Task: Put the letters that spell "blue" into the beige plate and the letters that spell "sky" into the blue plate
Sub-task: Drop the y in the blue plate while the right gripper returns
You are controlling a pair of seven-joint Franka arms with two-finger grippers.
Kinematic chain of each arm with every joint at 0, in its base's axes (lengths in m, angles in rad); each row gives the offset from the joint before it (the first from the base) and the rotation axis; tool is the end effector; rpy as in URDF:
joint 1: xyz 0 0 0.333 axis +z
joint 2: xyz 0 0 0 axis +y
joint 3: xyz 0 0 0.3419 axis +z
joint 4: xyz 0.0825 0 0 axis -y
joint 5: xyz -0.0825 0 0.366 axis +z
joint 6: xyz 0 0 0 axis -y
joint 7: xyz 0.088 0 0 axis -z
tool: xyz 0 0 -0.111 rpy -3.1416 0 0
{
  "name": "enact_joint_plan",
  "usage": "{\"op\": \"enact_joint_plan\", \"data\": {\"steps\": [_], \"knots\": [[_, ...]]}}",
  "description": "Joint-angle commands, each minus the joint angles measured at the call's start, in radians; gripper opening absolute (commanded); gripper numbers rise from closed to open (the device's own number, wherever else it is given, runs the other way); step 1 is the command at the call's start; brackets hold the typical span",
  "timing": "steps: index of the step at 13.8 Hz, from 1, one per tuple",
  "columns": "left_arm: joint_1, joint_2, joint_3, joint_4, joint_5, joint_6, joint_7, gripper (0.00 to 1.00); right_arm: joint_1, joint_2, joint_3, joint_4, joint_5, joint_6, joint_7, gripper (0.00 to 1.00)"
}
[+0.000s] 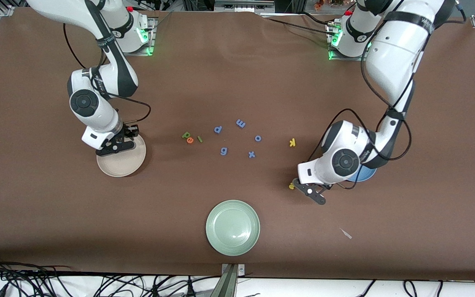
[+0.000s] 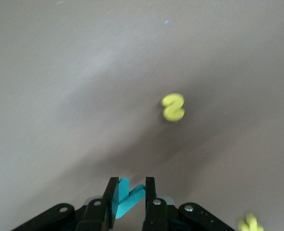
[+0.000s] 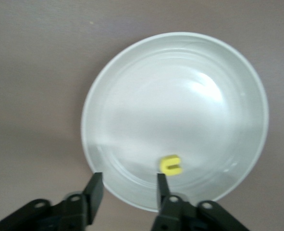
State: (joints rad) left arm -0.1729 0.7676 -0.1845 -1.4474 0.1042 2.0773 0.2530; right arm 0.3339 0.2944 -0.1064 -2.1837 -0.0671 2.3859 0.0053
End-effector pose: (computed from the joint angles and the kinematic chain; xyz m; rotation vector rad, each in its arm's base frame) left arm 0.6772 -0.2192 0.2521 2.9494 -0.9512 -0.1957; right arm 0.5320 0.1232 0.2810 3.0251 0.4206 -0.1252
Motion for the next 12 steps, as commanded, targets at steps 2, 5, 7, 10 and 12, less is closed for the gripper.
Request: {"op": "enact_joint_plan", "data": {"steps": [2, 5, 7, 10, 12], "knots": [[0.073, -0.097, -0.001, -0.027, 0.035, -0.207, 0.005, 0.18, 0.008, -0.017, 0.118, -0.015, 0.035, -0.011, 0.204, 0.81], [0.092, -0.131, -0.003, -0.08, 0.116, -0.261, -0.004, 0.73, 0.022, 0.027, 0.235, 0.008, 0.033, 0.073, 0.431, 0.81], [0.087, -0.14, -0.006, -0.077, 0.118, -0.261, -0.009, 1.0, 0.039, 0.058, 0.26, 0.008, 0.033, 0.131, 0.495, 0.81], [0.061, -0.14, -0.015, -0.051, 0.118, -0.26, -0.078, 1.0, 0.062, 0.09, 0.26, 0.001, 0.027, 0.196, 0.504, 0.86], [0.02, -0.134, -0.015, -0.035, 0.108, -0.255, -0.17, 1.0, 0.077, 0.115, 0.26, 0.001, 0.012, 0.234, 0.493, 0.92]]}}
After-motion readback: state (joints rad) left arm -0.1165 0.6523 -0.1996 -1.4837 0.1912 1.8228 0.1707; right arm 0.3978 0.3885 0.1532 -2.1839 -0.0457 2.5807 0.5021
